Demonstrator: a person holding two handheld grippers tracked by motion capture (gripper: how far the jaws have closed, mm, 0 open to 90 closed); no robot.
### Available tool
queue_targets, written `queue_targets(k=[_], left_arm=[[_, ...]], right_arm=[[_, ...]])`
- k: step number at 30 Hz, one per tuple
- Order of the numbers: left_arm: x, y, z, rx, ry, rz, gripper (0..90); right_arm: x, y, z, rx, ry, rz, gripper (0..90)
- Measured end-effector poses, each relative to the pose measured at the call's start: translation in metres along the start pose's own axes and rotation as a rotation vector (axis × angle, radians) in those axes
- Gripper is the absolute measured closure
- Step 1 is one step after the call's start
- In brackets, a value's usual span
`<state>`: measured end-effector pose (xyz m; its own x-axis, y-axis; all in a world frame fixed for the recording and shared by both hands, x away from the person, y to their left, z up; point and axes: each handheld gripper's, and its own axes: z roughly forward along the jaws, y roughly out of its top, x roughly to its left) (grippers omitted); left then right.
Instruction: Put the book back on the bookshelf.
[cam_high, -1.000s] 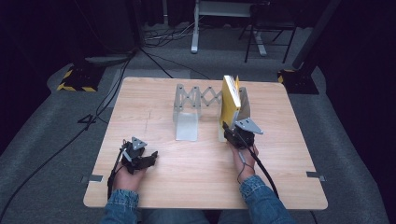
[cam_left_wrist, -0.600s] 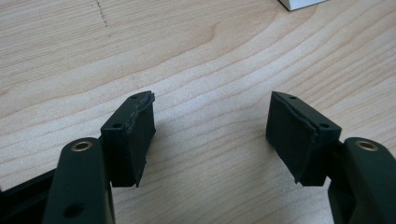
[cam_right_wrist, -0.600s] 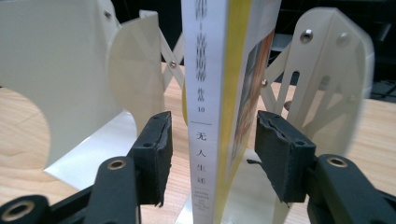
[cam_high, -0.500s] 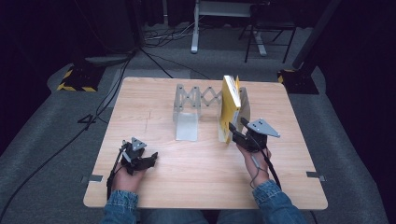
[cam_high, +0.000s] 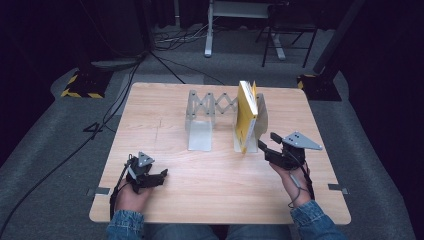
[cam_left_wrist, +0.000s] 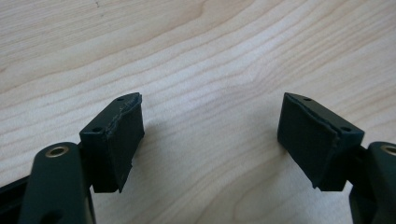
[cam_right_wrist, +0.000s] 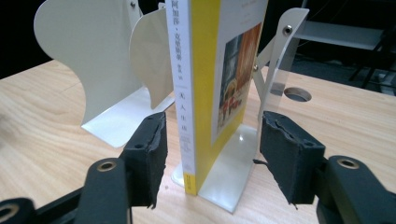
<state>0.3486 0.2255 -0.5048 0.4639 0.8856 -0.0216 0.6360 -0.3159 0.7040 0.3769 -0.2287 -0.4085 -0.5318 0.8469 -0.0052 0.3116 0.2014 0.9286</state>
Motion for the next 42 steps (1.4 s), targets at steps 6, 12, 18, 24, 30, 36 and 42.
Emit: queue_targets(k=[6, 12, 18, 24, 30, 36, 42], left_arm=[[-0.001, -0.006, -0.005, 0.004, -0.012, 0.006, 22.1], [-0.001, -0.011, -0.011, 0.003, -0.027, 0.023, 20.8], [-0.001, -0.017, -0.016, 0.008, -0.036, 0.035, 19.6], [0.000, -0.018, -0.018, 0.012, -0.040, 0.051, 19.1], [0.000, -0.018, -0.018, 0.012, -0.040, 0.051, 19.0], [0.000, -0.018, -0.018, 0.012, -0.040, 0.051, 19.0], [0.000, -0.018, -0.018, 0.012, -0.040, 0.051, 19.0]], right_arm=[[-0.011, -0.007, -0.011, 0.022, 0.020, 0.000, 40.8], [-0.022, -0.011, -0.022, 0.054, 0.026, -0.018, 38.3], [-0.033, -0.019, -0.030, 0.101, 0.024, -0.032, 36.7], [-0.046, -0.028, -0.037, 0.136, 0.025, -0.014, 33.4], [-0.058, -0.038, -0.042, 0.177, 0.014, 0.002, 31.9], [-0.070, -0.051, -0.044, 0.219, 0.000, 0.027, 31.2], [-0.082, -0.068, -0.036, 0.284, -0.010, 0.049, 30.5]])
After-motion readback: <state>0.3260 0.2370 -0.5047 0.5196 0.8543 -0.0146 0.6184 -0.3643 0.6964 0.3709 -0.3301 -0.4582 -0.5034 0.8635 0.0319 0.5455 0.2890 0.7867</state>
